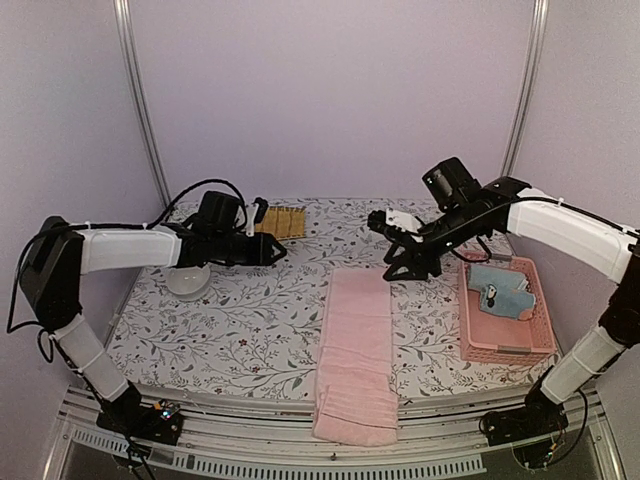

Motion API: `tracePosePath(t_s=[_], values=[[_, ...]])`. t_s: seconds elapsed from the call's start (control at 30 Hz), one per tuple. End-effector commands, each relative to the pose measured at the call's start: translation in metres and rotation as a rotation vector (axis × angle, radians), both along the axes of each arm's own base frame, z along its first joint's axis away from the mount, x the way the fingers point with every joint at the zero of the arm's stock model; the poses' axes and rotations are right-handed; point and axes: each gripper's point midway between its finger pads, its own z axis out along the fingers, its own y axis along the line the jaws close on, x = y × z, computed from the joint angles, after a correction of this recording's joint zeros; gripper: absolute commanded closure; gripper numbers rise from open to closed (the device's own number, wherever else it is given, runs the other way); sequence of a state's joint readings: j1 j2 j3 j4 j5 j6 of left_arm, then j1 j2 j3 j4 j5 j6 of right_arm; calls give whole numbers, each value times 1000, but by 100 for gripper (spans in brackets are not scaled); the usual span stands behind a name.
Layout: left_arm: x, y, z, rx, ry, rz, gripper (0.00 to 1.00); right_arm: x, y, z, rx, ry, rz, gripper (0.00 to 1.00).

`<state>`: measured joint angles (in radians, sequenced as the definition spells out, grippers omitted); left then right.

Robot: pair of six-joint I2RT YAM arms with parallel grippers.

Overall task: Roll the towels
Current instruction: Adjust the towel at the center of the board.

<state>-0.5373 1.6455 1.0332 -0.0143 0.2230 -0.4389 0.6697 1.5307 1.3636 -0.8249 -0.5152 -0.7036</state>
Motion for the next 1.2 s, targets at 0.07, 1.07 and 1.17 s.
tracePosePath(t_s=[0.07, 1.07, 1.17], values=[[-40, -48, -22, 60, 56, -226, 57, 95, 1, -56, -70, 51, -317, 58], [-254, -142, -85, 70, 230, -989, 36, 156, 3, -227, -327, 251, -463, 79], [-263, -136, -92, 61, 285, -998, 39, 156, -2, -230, -319, 275, -470, 88]])
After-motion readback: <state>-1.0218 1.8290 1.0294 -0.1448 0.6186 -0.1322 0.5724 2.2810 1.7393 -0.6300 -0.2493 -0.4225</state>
